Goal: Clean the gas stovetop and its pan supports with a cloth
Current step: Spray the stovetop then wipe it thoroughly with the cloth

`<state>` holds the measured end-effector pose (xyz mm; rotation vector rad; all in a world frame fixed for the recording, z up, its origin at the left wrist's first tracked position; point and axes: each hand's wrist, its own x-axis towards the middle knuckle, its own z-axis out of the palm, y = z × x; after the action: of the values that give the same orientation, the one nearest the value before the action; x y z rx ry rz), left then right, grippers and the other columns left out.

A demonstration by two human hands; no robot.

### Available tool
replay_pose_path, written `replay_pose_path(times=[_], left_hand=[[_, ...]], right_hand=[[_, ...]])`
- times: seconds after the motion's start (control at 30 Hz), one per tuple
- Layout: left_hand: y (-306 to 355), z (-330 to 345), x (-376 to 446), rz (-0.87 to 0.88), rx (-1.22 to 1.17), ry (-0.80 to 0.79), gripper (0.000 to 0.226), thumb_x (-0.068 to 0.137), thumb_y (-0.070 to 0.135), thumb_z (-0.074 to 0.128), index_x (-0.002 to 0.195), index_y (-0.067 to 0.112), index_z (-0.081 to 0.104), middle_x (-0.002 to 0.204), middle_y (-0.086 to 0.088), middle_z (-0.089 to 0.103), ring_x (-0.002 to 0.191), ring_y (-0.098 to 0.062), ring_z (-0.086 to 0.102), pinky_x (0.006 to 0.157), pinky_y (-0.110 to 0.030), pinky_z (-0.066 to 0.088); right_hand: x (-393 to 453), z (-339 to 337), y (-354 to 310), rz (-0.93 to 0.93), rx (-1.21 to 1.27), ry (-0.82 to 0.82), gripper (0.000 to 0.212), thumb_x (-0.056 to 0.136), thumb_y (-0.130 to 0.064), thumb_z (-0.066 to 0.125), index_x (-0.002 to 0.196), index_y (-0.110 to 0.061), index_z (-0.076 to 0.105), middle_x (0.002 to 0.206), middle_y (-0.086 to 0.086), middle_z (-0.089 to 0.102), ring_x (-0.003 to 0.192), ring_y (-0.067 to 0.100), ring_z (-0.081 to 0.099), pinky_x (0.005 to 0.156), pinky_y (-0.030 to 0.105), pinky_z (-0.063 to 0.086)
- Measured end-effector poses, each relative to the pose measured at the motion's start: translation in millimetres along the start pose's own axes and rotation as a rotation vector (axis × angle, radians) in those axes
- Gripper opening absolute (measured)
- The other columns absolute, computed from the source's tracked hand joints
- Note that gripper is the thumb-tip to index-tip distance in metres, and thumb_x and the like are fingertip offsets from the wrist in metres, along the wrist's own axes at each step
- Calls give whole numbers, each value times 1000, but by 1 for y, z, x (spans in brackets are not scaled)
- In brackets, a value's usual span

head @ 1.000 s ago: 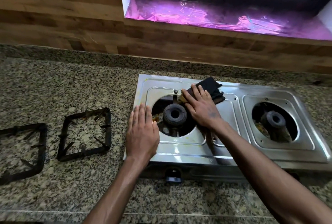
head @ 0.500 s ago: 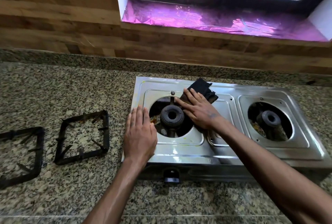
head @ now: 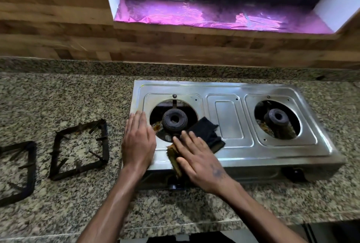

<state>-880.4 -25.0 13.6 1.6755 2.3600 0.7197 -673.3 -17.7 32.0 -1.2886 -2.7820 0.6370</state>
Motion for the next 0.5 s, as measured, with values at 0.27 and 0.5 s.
replay_pose_path(times=[0.27, 0.5], left_hand=[[110, 25, -30, 444, -134, -130, 50, 98, 30, 38, 143, 9, 48, 150, -8, 45, 142, -21, 35, 119, -34, 25], [113, 65, -55, 446, 151, -258, 56, 100, 36, 29, 147, 10, 42, 155, -6, 37, 146, -17, 29, 117, -39, 22]], right_hand=[[-13, -44, 81, 329, 304, 520, 39, 101, -20, 51, 140, -23, 53, 132, -1, 63, 117, 16, 60, 92, 29, 48], [-3, -22, 86, 220, 168, 440, 30, 99, -18, 53, 127, -14, 62, 133, 6, 60, 125, 21, 52, 103, 27, 40]])
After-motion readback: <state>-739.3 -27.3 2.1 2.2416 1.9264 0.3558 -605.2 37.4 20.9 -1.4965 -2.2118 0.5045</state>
